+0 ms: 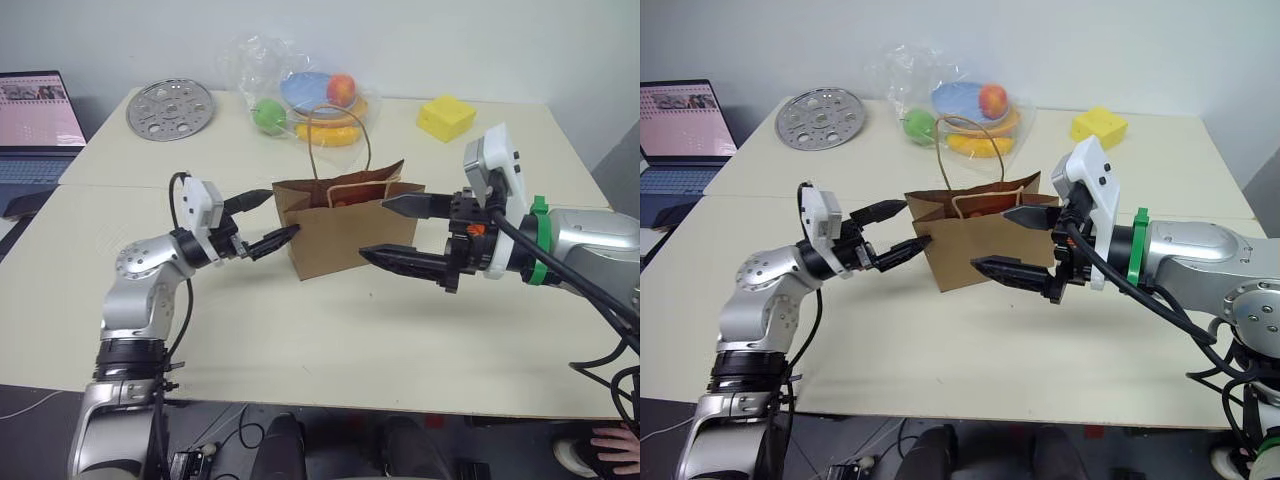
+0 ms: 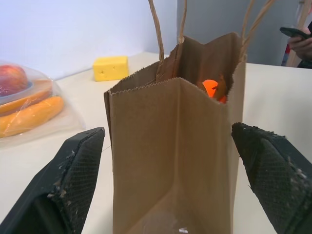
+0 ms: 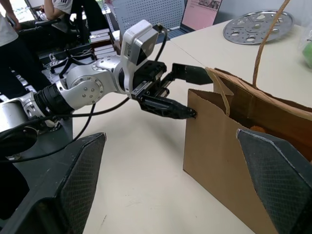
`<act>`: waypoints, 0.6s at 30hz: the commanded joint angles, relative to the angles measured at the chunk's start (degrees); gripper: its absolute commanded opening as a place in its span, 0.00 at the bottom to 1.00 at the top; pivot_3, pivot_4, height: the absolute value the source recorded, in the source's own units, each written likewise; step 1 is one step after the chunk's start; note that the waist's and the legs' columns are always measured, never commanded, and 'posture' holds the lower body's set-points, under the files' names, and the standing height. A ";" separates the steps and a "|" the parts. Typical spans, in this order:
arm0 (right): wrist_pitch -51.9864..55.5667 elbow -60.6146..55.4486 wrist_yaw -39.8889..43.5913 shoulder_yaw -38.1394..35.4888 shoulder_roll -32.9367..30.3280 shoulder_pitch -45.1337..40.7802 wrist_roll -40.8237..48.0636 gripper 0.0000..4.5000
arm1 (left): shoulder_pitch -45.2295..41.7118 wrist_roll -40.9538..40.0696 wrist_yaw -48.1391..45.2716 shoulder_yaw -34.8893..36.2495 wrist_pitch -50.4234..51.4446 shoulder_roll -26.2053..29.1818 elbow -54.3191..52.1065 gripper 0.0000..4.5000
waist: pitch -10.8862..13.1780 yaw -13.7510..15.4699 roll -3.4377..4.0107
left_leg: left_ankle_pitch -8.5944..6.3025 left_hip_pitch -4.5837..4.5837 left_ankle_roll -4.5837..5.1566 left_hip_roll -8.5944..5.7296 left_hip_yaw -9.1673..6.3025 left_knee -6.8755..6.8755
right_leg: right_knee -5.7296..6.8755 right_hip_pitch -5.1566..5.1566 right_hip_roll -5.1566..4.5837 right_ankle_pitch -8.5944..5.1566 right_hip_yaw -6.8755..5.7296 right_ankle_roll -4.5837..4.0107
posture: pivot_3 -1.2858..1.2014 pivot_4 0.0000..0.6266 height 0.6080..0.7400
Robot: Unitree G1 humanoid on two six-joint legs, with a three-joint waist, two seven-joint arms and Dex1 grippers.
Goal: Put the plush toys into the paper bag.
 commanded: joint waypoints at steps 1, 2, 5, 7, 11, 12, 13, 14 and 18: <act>0.16 -1.40 -0.67 -2.08 -0.48 0.51 0.86 1.00 | -1.99 0.87 -0.45 0.17 -2.71 0.01 1.76 0.99 | 0.00 0.00 0.00 | 0.00 0.00 0.00 0.00 0.00 0.00 | 0.00 0.00 0.00 0.00 0.00 0.00 | 0.52 0.24 1.00; 0.21 -1.50 -0.83 -2.14 -0.56 0.62 1.00 1.00 | -2.37 1.15 -0.66 0.06 -3.23 0.00 2.48 0.99 | 0.00 -0.01 0.00 | 0.00 0.00 0.00 0.00 0.00 0.00 | 0.00 0.00 0.00 0.00 0.00 0.00 | 0.52 0.24 1.00; 0.27 -1.84 -1.46 -2.42 -0.67 1.07 1.88 1.00 | -3.05 0.83 -1.67 -0.30 -3.02 -0.02 3.27 0.99 | 0.00 -0.01 0.00 | 0.00 0.00 0.00 0.00 0.00 0.01 | 0.01 0.00 0.00 0.00 0.00 0.00 | 0.52 0.24 1.00; 0.34 -2.04 -1.70 -2.51 -0.76 1.23 2.24 1.00 | -3.30 0.93 -2.49 -0.76 -2.78 0.09 3.76 0.99 | 0.00 -0.02 0.00 | 0.00 0.00 0.00 0.00 0.00 0.01 | 0.01 0.01 0.00 0.00 0.00 0.00 | 0.52 0.24 1.00; 0.53 -2.36 -1.21 -2.39 -1.35 1.27 2.09 1.00 | -3.49 3.24 -4.27 -3.01 -3.53 0.61 6.11 0.99 | 0.00 -0.02 0.00 | 0.00 0.00 0.00 0.00 -0.01 0.01 | 0.01 0.01 0.00 0.00 -0.01 0.00 | 0.52 0.24 1.00; 0.60 -2.34 -0.86 -2.26 -1.55 1.28 1.76 1.00 | -3.80 3.55 -4.54 -3.52 -3.65 0.16 7.16 0.99 | 0.00 -0.02 0.00 | 0.00 0.00 0.00 0.00 -0.01 0.01 | 0.01 0.01 0.00 0.00 -0.01 0.00 | 0.52 0.24 1.00; 0.57 -2.14 -0.69 -2.10 -1.51 1.10 1.46 1.00 | -4.54 4.58 -4.46 -4.28 -5.02 -0.73 8.93 0.99 | 0.00 -0.02 0.00 | 0.00 0.00 0.00 0.00 -0.01 0.01 | 0.01 0.01 0.00 0.00 -0.01 0.00 | 0.52 0.24 1.00; 0.53 -2.03 -0.67 -2.00 -1.45 0.96 1.37 1.00 | -5.07 5.14 -4.42 -4.66 -5.95 -1.39 10.11 0.99 | 0.00 -0.01 0.00 | 0.00 0.00 0.00 0.00 -0.01 0.01 | 0.01 0.01 0.00 0.00 -0.01 0.00 | 0.52 0.24 1.00; 0.55 -1.72 -0.46 -1.97 -1.41 0.89 0.93 1.00 | -7.35 5.57 -5.31 -4.66 -7.49 -2.93 14.55 0.90 | 0.00 -0.01 0.00 | 0.00 0.00 0.00 -0.01 -0.01 0.03 | 0.01 0.02 0.00 0.00 -0.01 0.00 | 0.52 0.24 1.00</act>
